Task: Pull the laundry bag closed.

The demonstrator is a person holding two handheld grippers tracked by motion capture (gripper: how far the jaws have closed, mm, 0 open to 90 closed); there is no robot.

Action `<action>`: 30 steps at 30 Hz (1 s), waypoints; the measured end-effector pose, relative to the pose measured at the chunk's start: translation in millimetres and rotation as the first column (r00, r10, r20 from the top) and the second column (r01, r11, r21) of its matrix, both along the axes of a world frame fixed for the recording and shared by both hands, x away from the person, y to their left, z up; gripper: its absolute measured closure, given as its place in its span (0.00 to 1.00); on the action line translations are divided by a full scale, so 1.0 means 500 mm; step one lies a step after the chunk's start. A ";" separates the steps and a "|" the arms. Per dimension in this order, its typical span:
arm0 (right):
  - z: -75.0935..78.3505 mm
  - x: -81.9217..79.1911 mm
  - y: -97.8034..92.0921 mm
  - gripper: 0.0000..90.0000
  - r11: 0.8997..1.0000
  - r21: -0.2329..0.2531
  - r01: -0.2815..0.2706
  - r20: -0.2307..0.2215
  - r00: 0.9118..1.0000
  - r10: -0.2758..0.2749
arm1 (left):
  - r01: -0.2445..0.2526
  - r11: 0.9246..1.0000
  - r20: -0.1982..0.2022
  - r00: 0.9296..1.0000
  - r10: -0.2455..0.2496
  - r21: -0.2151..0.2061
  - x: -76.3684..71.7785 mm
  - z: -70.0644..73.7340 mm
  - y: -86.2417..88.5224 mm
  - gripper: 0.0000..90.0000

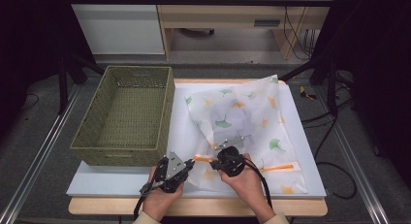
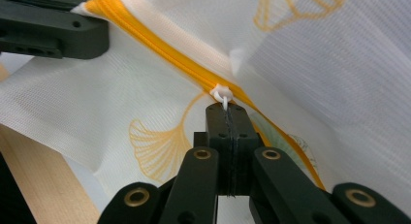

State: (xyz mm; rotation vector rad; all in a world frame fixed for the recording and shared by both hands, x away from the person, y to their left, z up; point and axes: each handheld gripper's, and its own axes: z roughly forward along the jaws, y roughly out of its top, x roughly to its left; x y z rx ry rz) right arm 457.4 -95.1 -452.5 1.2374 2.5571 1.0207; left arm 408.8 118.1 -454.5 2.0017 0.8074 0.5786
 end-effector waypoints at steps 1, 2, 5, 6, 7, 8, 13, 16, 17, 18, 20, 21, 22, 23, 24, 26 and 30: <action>-0.001 0.001 -0.003 1.00 1.000 -0.004 -0.002 0.005 1.000 0.002 | 0.000 1.000 0.000 1.000 0.000 0.000 0.000 0.000 0.000 0.98; 0.000 0.001 -0.005 1.00 1.000 -0.003 0.000 0.004 1.000 0.000 | 0.001 1.000 -0.001 1.000 -0.001 -0.002 0.000 0.000 0.000 0.98; 0.001 -0.001 -0.008 1.00 1.000 0.000 0.000 0.005 1.000 0.000 | 0.000 1.000 0.000 1.000 0.000 -0.007 -0.001 -0.001 -0.002 0.98; 0.002 -0.002 -0.008 1.00 1.000 -0.004 -0.002 0.007 1.000 0.002 | 0.001 1.000 0.000 1.000 -0.001 -0.006 -0.001 -0.001 -0.002 0.98; 0.002 -0.002 -0.009 1.00 1.000 -0.005 -0.005 0.012 1.000 0.005 | 0.001 1.000 0.000 1.000 -0.001 -0.007 -0.001 -0.001 -0.003 0.98; 0.002 -0.003 -0.010 1.00 1.000 -0.005 -0.004 0.012 1.000 0.004 | -0.001 1.000 0.003 1.000 0.001 -0.006 -0.002 -0.001 -0.002 0.98; 0.003 -0.005 -0.022 1.00 1.000 -0.020 0.012 0.005 1.000 -0.012 | -0.008 1.000 0.005 1.000 0.008 -0.014 0.000 0.001 0.002 0.98; 0.006 -0.006 -0.035 1.00 1.000 -0.017 0.020 0.003 1.000 -0.020 | -0.009 1.000 0.005 1.000 0.009 -0.017 -0.001 0.001 0.002 0.98; 0.007 -0.007 -0.037 1.00 1.000 -0.012 0.025 0.001 1.000 -0.025 | -0.009 1.000 0.006 1.000 0.009 -0.017 -0.001 0.001 0.002 0.98; 0.009 -0.008 -0.041 1.00 0.999 -0.024 0.031 0.004 1.000 -0.031 | -0.008 1.000 0.004 1.000 0.008 -0.018 -0.001 0.001 0.002 0.98; 0.010 -0.009 -0.047 1.00 0.999 -0.024 0.042 0.001 0.999 -0.042 | -0.012 1.000 0.007 1.000 0.012 -0.020 -0.001 0.001 0.003 0.98; 0.011 -0.009 -0.052 1.00 0.999 -0.032 0.043 0.003 0.999 -0.043 | -0.014 1.000 0.005 1.000 0.014 -0.024 -0.001 0.001 0.004 0.98; 0.011 -0.008 -0.057 1.00 0.999 -0.027 0.047 0.001 0.999 -0.047 | -0.013 1.000 0.004 1.000 0.013 -0.025 -0.001 0.001 0.004 0.98; 0.013 -0.008 -0.059 1.00 0.999 -0.019 0.049 -0.004 0.999 -0.049 | -0.013 1.000 0.004 1.000 0.013 -0.025 -0.001 0.001 0.004 0.98; 0.014 -0.009 -0.061 1.00 0.999 -0.016 0.046 -0.004 0.999 -0.046 | -0.012 1.000 0.004 1.000 0.012 -0.025 -0.001 0.000 0.003 0.98; 0.017 -0.012 -0.062 1.00 0.999 -0.028 0.045 0.001 0.999 -0.045 | -0.010 1.000 0.003 1.000 0.010 -0.023 -0.002 0.000 0.002 0.98; 0.020 -0.017 -0.065 1.00 0.999 -0.022 0.048 0.002 0.999 -0.048 | -0.007 1.000 0.003 1.000 0.007 -0.029 -0.004 0.000 -0.001 0.98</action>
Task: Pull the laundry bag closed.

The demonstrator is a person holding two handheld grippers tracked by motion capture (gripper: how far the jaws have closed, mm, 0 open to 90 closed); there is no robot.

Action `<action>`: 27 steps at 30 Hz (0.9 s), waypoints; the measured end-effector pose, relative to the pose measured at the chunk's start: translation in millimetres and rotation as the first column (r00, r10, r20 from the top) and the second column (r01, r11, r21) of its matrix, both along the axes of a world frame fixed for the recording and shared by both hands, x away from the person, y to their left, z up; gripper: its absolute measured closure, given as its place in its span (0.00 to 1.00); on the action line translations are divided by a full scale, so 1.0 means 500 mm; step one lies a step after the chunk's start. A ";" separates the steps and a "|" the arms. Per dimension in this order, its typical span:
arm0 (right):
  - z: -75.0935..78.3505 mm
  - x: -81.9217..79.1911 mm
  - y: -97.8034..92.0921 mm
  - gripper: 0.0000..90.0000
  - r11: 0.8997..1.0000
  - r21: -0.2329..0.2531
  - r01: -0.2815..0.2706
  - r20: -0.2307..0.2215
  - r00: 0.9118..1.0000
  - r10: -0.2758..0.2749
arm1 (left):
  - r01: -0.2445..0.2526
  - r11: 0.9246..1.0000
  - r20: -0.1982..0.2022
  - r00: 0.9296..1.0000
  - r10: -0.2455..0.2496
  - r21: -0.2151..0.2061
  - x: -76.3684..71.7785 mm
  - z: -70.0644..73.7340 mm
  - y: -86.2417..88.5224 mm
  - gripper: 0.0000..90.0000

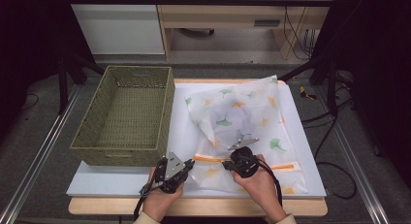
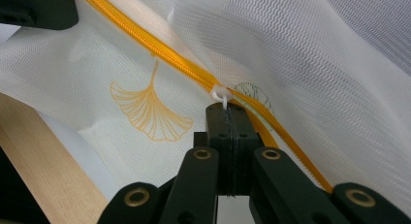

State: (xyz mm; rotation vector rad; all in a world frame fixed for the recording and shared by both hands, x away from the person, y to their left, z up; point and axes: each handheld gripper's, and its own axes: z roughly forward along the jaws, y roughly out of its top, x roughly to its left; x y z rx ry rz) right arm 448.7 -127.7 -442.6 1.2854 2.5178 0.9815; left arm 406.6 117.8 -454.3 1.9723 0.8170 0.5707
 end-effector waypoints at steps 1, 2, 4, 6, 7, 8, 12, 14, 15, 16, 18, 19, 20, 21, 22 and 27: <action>0.001 -0.001 -0.001 1.00 1.000 -0.003 0.000 -0.002 1.000 0.000 | 0.003 1.000 0.000 1.000 -0.003 0.001 -0.001 0.000 -0.001 0.98; 0.001 -0.002 -0.002 1.00 1.000 -0.009 -0.003 0.000 1.000 0.003 | 0.006 1.000 0.001 1.000 -0.006 0.006 -0.001 0.000 -0.001 0.98; 0.000 -0.003 -0.002 1.00 1.000 -0.015 0.003 0.000 1.000 -0.003 | 0.011 1.000 0.003 1.000 -0.011 0.002 -0.003 0.000 -0.004 0.98; 0.000 -0.004 -0.003 1.00 1.000 -0.026 0.008 -0.006 1.000 -0.008 | 0.015 1.000 0.003 1.000 -0.015 0.004 -0.005 0.000 -0.006 0.98; 0.000 -0.004 -0.003 1.00 1.000 -0.029 0.011 -0.006 1.000 -0.011 | 0.017 1.000 0.003 1.000 -0.017 0.004 -0.006 0.000 -0.007 0.98; -0.001 -0.004 -0.003 1.00 0.999 -0.034 0.017 -0.009 1.000 -0.017 | 0.016 1.000 0.007 1.000 -0.016 0.005 -0.007 0.000 -0.008 0.98; -0.005 -0.001 -0.012 1.00 0.998 -0.052 0.037 -0.011 0.999 -0.038 | 0.007 1.000 0.009 1.000 -0.007 -0.001 -0.006 0.004 -0.002 0.98; -0.004 -0.001 -0.019 1.00 0.998 -0.051 0.042 -0.009 0.999 -0.042 | 0.004 1.000 0.003 1.000 -0.004 -0.006 -0.006 0.003 -0.002 0.98; -0.002 -0.001 -0.022 1.00 0.998 -0.047 0.042 -0.010 0.999 -0.043 | 0.006 1.000 0.003 1.000 -0.006 -0.006 -0.006 0.002 -0.002 0.98; -0.001 -0.002 -0.024 1.00 0.998 -0.049 0.039 -0.006 0.999 -0.039 | 0.008 1.000 0.003 1.000 -0.008 -0.001 -0.006 0.002 -0.004 0.98; -0.001 -0.003 -0.028 1.00 0.997 -0.055 0.045 -0.006 0.999 -0.045 | 0.008 1.000 0.003 1.000 -0.008 0.001 -0.007 0.002 -0.005 0.98; -0.002 -0.002 -0.031 1.00 0.997 -0.057 0.043 -0.003 0.999 -0.043 | 0.006 1.000 0.003 1.000 -0.006 0.002 -0.007 0.002 -0.004 0.98; -0.003 -0.002 -0.034 1.00 0.997 -0.054 0.052 -0.011 0.999 -0.053 | 0.003 1.000 0.002 1.000 -0.003 0.000 -0.007 0.003 -0.003 0.98; -0.004 -0.001 -0.038 1.00 0.997 -0.056 0.058 -0.016 0.998 -0.059 | 0.000 1.000 0.002 1.000 0.000 -0.002 -0.006 0.003 -0.001 0.98; -0.004 -0.001 -0.043 1.00 0.997 -0.054 0.059 -0.017 0.998 -0.060 | -0.003 1.000 0.002 1.000 0.003 -0.003 -0.006 0.003 0.000 0.98; 0.001 -0.001 -0.062 1.00 0.996 -0.054 0.071 -0.014 0.997 -0.072 | -0.006 1.000 0.002 1.000 0.006 -0.005 -0.005 0.004 0.003 0.98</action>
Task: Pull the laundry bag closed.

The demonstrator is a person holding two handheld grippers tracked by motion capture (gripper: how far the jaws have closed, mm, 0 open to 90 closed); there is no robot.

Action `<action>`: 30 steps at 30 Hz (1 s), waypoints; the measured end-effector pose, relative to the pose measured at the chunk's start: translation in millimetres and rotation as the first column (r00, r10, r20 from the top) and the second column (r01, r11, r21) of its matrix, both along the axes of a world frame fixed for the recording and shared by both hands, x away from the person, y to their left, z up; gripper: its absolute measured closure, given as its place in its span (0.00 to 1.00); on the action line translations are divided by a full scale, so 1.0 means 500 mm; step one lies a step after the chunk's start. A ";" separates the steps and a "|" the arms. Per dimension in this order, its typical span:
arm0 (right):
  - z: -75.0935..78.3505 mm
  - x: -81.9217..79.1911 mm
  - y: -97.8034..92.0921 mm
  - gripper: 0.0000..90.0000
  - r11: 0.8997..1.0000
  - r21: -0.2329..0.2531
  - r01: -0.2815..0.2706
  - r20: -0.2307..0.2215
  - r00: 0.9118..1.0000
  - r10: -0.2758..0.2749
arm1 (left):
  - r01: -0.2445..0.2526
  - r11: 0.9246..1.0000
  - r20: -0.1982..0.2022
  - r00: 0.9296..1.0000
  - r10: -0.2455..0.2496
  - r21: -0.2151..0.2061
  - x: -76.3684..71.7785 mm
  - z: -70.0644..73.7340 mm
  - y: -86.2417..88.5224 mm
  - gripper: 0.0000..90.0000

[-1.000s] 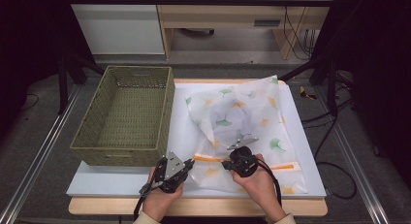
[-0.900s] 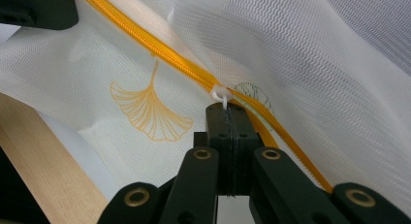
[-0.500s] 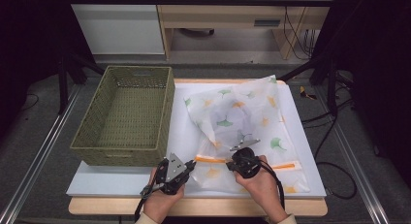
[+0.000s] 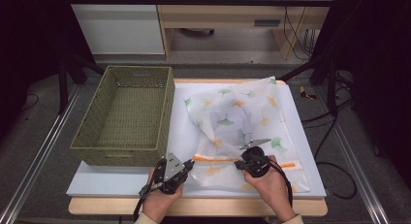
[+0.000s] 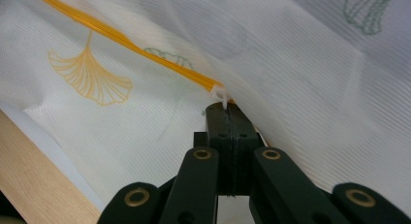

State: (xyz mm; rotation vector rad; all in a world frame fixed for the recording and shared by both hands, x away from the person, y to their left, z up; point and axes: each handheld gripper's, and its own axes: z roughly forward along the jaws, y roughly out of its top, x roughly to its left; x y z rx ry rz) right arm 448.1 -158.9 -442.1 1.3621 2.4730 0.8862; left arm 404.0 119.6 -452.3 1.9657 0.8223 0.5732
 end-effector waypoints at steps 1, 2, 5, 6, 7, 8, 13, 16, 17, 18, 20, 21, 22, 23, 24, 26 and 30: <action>0.000 0.000 -0.004 1.00 1.000 0.002 0.001 -0.004 1.000 -0.001 | 0.002 1.000 -0.001 1.000 -0.002 0.000 0.000 0.000 0.000 0.98; 0.000 0.000 -0.005 1.00 1.000 0.006 0.006 -0.004 1.000 -0.006 | 0.002 1.000 -0.001 1.000 -0.002 -0.001 0.000 -0.001 -0.002 0.98; 0.001 -0.002 -0.008 1.00 1.000 -0.001 0.006 -0.004 1.000 -0.006 | 0.000 1.000 0.001 1.000 0.000 0.002 -0.001 -0.002 -0.003 0.98; 0.000 -0.001 -0.009 1.00 1.000 0.000 0.004 -0.003 1.000 -0.004 | 0.000 1.000 0.000 1.000 0.000 0.002 -0.001 -0.002 -0.003 0.98; 0.000 -0.002 -0.010 1.00 1.000 -0.002 0.007 -0.006 1.000 -0.007 | -0.002 1.000 -0.001 1.000 0.002 0.002 -0.001 -0.002 -0.002 0.98; 0.000 -0.002 -0.010 1.00 1.000 -0.006 0.012 -0.008 1.000 -0.012 | -0.003 1.000 -0.002 1.000 0.003 0.002 0.000 -0.002 -0.001 0.98; -0.001 -0.003 -0.013 1.00 1.000 -0.001 0.011 -0.004 1.000 -0.011 | -0.006 1.000 -0.002 1.000 0.006 0.005 0.000 -0.002 -0.001 0.98; -0.001 -0.003 -0.014 1.00 1.000 0.003 0.011 -0.007 1.000 -0.011 | -0.006 1.000 -0.003 1.000 0.006 0.006 0.000 -0.002 -0.002 0.98; 0.000 -0.003 -0.014 1.00 1.000 0.002 0.012 -0.007 1.000 -0.012 | -0.006 1.000 -0.004 1.000 0.006 0.006 0.001 -0.002 -0.001 0.98; 0.000 -0.003 -0.014 1.00 1.000 0.002 0.014 -0.009 1.000 -0.014 | -0.006 1.000 -0.003 1.000 0.006 0.007 0.001 -0.002 -0.001 0.98; 0.000 -0.003 -0.014 1.00 1.000 0.003 0.011 -0.005 1.000 -0.011 | -0.006 1.000 -0.003 1.000 0.006 0.008 0.001 -0.001 -0.001 0.98; 0.000 -0.003 -0.013 1.00 1.000 0.003 0.010 -0.007 1.000 -0.009 | -0.006 1.000 -0.003 1.000 0.006 0.008 0.001 -0.001 -0.001 0.98; 0.000 -0.004 -0.013 1.00 1.000 0.003 0.011 -0.009 1.000 -0.011 | -0.007 1.000 -0.003 1.000 0.007 0.008 0.000 -0.001 -0.001 0.98; -0.001 -0.004 -0.013 1.00 1.000 0.001 0.012 -0.009 1.000 -0.012 | -0.007 1.000 -0.003 1.000 0.007 0.008 0.000 -0.001 0.000 0.98; -0.001 -0.004 -0.013 1.00 1.000 -0.002 0.006 -0.007 1.000 -0.006 | -0.008 1.000 -0.003 1.000 0.008 0.008 0.000 -0.001 0.000 0.98; -0.001 -0.004 -0.013 1.00 1.000 -0.004 0.005 -0.005 1.000 -0.005 | -0.008 1.000 -0.003 1.000 0.008 0.009 0.000 -0.001 0.000 0.98; 0.001 -0.005 -0.013 1.00 1.000 -0.006 0.004 -0.007 1.000 -0.004 | -0.010 1.000 -0.011 1.000 0.010 0.009 -0.002 -0.002 -0.001 0.98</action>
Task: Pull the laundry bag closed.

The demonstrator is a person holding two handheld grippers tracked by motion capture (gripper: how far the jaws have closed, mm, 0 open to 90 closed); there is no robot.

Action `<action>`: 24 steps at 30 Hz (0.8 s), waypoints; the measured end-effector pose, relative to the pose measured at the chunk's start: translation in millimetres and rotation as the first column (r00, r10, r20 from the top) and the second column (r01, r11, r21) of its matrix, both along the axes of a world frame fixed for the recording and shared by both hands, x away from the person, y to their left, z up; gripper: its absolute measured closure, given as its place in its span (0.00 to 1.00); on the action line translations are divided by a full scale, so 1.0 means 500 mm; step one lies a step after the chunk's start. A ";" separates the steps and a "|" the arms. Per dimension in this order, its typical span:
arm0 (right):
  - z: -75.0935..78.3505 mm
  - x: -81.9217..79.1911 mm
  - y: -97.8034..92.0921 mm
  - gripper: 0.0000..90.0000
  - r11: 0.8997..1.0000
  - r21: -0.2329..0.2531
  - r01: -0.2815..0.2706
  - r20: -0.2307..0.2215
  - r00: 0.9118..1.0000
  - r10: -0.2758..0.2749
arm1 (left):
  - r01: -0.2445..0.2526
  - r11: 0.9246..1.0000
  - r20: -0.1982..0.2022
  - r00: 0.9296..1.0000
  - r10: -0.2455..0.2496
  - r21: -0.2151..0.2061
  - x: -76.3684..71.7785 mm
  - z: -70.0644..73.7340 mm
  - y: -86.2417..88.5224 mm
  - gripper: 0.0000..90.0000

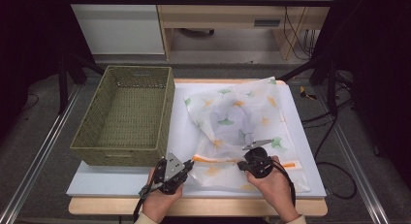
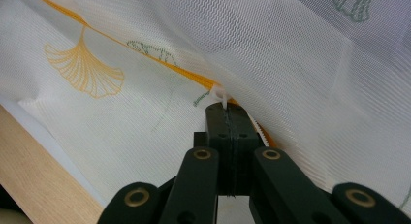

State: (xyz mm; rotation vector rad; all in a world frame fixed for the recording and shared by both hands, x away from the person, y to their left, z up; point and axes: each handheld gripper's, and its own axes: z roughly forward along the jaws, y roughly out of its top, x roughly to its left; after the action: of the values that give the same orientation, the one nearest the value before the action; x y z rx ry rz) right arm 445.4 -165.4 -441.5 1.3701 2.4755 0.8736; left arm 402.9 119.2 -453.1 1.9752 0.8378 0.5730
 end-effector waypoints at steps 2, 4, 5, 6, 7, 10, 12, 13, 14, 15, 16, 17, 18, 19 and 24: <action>0.000 -0.001 0.000 1.00 1.000 0.000 -0.002 0.000 1.000 0.002 | 0.002 1.000 -0.006 1.000 -0.002 0.004 -0.002 -0.001 0.000 0.98; -0.001 -0.001 -0.001 1.00 1.000 0.000 -0.002 0.001 1.000 0.002 | 0.002 1.000 -0.012 1.000 -0.002 0.006 -0.006 -0.003 -0.001 0.98; -0.001 -0.002 -0.001 1.00 1.000 -0.003 0.000 -0.001 1.000 0.000 | 0.002 1.000 -0.015 1.000 -0.002 0.015 -0.007 -0.003 0.000 0.98; -0.002 -0.002 -0.002 1.00 1.000 -0.006 0.001 0.000 1.000 -0.001 | -0.002 1.000 -0.019 1.000 0.002 0.011 -0.009 -0.004 0.001 0.98; -0.001 -0.002 -0.003 1.00 1.000 -0.006 0.009 -0.007 1.000 -0.009 | -0.005 1.000 -0.023 1.000 0.005 0.008 -0.011 -0.005 0.003 0.98; -0.003 -0.001 -0.009 1.00 1.000 -0.006 0.007 -0.002 1.000 -0.007 | -0.011 1.000 -0.031 0.999 0.011 0.013 -0.013 -0.007 0.008 0.98; -0.002 -0.003 -0.010 1.00 1.000 -0.001 0.011 -0.013 1.000 -0.011 | -0.013 1.000 -0.034 0.999 0.013 0.022 -0.013 -0.008 0.009 0.98; -0.002 -0.004 -0.010 1.00 1.000 -0.004 0.012 -0.016 1.000 -0.012 | -0.017 1.000 -0.034 0.999 0.018 0.024 -0.013 -0.010 0.008 0.98; -0.002 -0.004 -0.010 1.00 1.000 -0.006 0.004 -0.014 1.000 -0.004 | -0.019 0.999 -0.036 0.999 0.020 0.028 -0.012 -0.011 0.008 0.98; -0.002 -0.004 -0.009 1.00 1.000 -0.009 0.004 -0.016 1.000 -0.004 | -0.022 0.999 -0.039 0.999 0.023 0.029 -0.010 -0.013 0.009 0.98; -0.003 -0.005 -0.009 1.00 1.000 -0.005 0.005 -0.019 1.000 -0.005 | -0.031 0.999 -0.037 0.999 0.033 0.036 -0.009 -0.014 0.010 0.98; -0.003 -0.006 -0.008 1.00 1.000 -0.011 0.008 -0.019 1.000 -0.009 | -0.040 0.998 -0.038 0.998 0.042 0.042 -0.007 -0.014 0.012 0.98; -0.004 -0.005 -0.009 1.00 1.000 -0.007 0.007 -0.020 1.000 -0.007 | -0.053 0.998 -0.042 0.998 0.055 0.045 -0.004 -0.015 0.017 0.98; -0.004 -0.005 -0.011 1.00 1.000 -0.006 0.006 -0.019 1.000 -0.006 | -0.061 0.997 -0.044 0.997 0.063 0.038 -0.002 -0.016 0.019 0.98; -0.003 -0.005 -0.015 1.00 1.000 -0.001 0.006 -0.029 1.000 -0.006 | -0.070 0.997 -0.044 0.996 0.072 0.044 0.001 -0.018 0.023 0.98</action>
State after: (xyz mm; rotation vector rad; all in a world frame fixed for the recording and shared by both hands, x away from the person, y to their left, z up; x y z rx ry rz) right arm 442.7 -172.8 -443.2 1.3994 2.4910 0.8575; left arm 403.6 130.5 -461.9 2.0100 0.9346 0.5934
